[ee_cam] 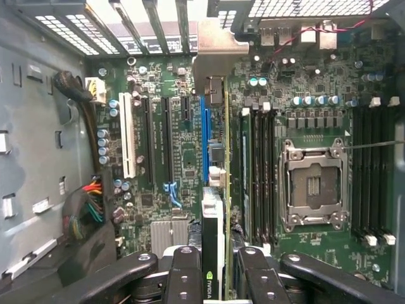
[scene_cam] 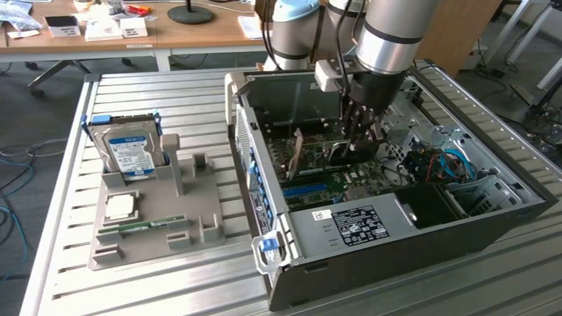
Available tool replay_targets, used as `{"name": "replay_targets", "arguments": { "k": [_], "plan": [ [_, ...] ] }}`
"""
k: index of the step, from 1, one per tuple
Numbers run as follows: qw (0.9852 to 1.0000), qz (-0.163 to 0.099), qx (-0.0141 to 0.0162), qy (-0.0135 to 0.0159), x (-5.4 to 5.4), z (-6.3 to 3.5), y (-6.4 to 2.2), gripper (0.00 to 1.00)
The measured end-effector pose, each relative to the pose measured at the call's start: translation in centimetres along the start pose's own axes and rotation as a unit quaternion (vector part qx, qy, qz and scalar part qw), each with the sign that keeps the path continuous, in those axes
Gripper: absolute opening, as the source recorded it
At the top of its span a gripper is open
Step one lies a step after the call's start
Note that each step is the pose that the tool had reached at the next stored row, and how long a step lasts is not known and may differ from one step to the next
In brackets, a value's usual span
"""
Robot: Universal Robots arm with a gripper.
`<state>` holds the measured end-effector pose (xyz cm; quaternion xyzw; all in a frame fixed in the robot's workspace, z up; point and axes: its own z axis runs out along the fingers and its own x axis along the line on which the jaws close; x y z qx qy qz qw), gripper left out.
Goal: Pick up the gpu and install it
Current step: 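Insert the gpu into the slot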
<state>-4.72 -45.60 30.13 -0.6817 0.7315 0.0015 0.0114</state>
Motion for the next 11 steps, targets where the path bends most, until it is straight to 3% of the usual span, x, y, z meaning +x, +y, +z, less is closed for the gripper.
{"name": "replay_targets", "arguments": {
  "k": [11],
  "plan": [
    [1.0,0.0,0.0,-0.0001,0.1,1.16,0.85,0.27]
  ]
}}
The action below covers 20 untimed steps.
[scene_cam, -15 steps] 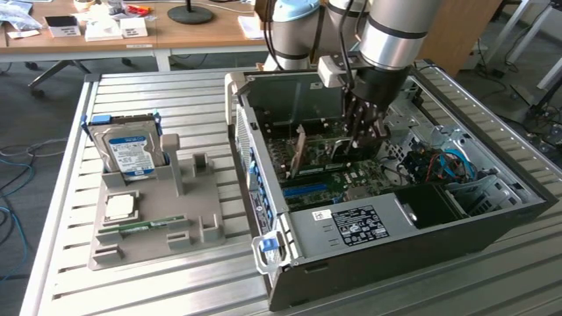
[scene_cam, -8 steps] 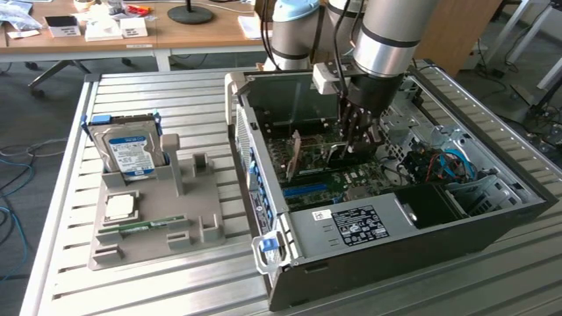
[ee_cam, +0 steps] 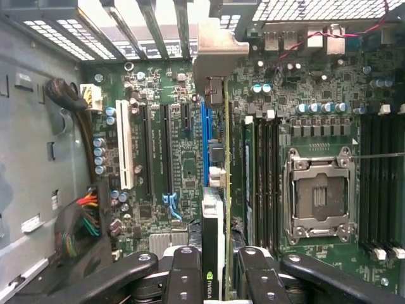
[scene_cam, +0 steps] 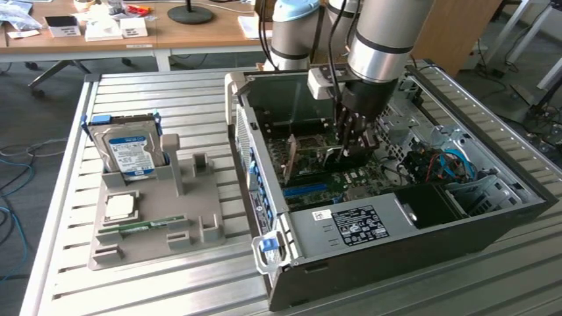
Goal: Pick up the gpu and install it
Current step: 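Insert the gpu into the slot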
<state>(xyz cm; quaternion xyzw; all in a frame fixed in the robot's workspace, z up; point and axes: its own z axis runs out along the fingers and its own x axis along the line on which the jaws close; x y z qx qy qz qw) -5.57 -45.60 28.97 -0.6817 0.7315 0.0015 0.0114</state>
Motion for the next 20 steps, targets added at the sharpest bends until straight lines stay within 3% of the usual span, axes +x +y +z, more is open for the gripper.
{"name": "replay_targets", "arguments": {
  "k": [20],
  "plan": [
    [1.0,0.0,0.0,0.0,0.4,1.5,0.59,0.27]
  ]
}}
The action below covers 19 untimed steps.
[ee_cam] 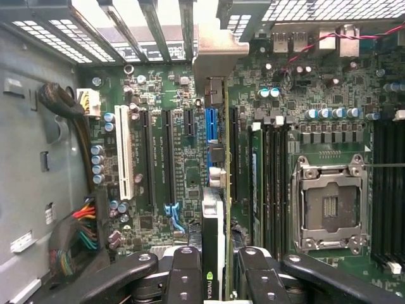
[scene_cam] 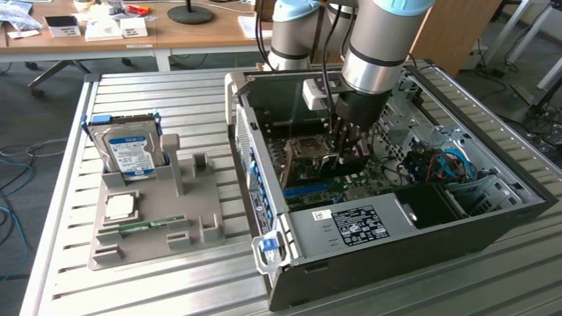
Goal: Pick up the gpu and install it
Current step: 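Insert the gpu into the slot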
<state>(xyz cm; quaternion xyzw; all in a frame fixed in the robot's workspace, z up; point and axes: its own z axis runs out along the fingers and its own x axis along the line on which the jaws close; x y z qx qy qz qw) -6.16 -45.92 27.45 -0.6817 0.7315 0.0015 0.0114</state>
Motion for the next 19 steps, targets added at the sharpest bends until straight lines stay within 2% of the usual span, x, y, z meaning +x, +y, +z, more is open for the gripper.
{"name": "replay_targets", "arguments": {
  "k": [5,10,19],
  "plan": [
    [1.0,0.0,0.0,0.0,0.0,0.09,0.13,0.27],
    [1.0,0.0,0.0,-0.0001,0.1,0.23,0.78,0.27],
    [1.0,0.0,0.0,0.0001,0.3,0.48,1.09,0.27]
  ]
}}
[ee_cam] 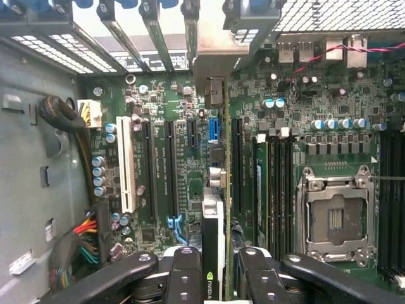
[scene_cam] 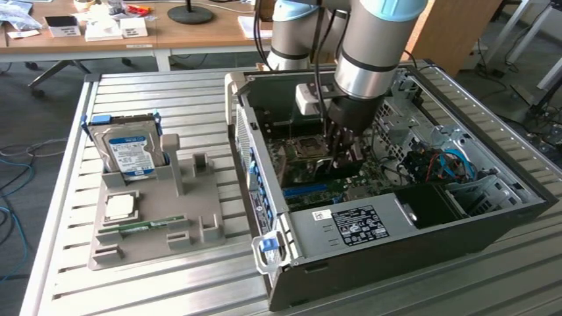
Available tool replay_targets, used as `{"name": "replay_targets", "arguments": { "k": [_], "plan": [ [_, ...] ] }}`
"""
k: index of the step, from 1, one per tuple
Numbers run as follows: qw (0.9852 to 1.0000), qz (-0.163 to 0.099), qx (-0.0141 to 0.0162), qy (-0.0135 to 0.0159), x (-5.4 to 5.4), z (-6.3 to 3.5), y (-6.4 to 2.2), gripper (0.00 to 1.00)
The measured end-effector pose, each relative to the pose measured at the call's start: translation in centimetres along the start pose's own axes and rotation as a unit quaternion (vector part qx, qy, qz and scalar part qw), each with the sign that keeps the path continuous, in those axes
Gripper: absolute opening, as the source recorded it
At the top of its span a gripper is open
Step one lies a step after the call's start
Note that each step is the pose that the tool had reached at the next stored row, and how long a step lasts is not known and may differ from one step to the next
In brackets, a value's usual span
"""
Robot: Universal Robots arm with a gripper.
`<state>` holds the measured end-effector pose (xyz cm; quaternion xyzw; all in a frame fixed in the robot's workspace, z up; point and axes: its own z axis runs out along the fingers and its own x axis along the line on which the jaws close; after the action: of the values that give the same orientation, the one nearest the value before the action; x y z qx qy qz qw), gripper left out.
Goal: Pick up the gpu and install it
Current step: 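Insert the gpu into the slot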
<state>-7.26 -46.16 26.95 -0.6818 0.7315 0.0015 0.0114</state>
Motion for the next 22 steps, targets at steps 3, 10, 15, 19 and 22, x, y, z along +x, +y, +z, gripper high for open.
{"name": "replay_targets", "arguments": {
  "k": [3,10,15,19,22],
  "plan": [
    [1.0,0.0,0.0,-0.0001,0.01,0.21,0.19,0.27],
    [1.0,0.0,-0.0001,0.0001,0.04,0.54,0.39,0.27],
    [1.0,0.0,0.0,-0.0001,0.11,0.59,0.61,0.27],
    [1.0,0.0,0.0,-0.0001,0.2,0.6,0.83,0.27],
    [1.0,0.0,0.0,0.0,0.28,0.61,0.98,0.27]
  ]
}}
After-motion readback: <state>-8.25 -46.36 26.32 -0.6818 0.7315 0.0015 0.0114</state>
